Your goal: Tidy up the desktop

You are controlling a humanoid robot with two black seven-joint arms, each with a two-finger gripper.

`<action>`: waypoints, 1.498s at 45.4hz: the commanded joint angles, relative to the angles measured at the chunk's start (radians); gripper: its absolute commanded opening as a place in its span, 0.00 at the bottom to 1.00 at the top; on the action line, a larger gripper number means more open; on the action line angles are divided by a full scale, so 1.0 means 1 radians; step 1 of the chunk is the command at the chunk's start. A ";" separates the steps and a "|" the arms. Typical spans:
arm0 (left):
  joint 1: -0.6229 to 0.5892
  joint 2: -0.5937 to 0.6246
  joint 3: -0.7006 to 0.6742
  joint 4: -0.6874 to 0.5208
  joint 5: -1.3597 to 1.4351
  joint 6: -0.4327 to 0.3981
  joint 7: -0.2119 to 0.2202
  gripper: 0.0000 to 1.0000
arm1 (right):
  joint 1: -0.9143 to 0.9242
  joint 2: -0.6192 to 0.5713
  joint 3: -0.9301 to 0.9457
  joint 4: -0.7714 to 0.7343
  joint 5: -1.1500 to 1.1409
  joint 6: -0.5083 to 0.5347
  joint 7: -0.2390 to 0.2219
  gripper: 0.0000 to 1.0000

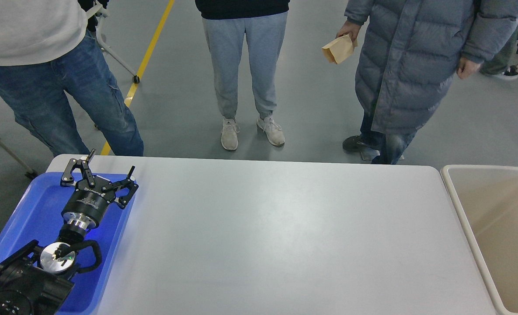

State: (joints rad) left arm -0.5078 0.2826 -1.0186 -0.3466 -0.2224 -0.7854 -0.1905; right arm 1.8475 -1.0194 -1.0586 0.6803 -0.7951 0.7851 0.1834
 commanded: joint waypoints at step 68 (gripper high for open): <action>0.000 0.000 0.000 0.000 0.000 0.000 0.000 1.00 | -0.870 0.386 0.305 -0.423 0.235 -0.432 -0.007 0.66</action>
State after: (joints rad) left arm -0.5077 0.2825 -1.0186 -0.3467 -0.2224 -0.7854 -0.1904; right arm 0.9804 -0.6359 -0.7528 0.2626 -0.5630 0.3732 0.1773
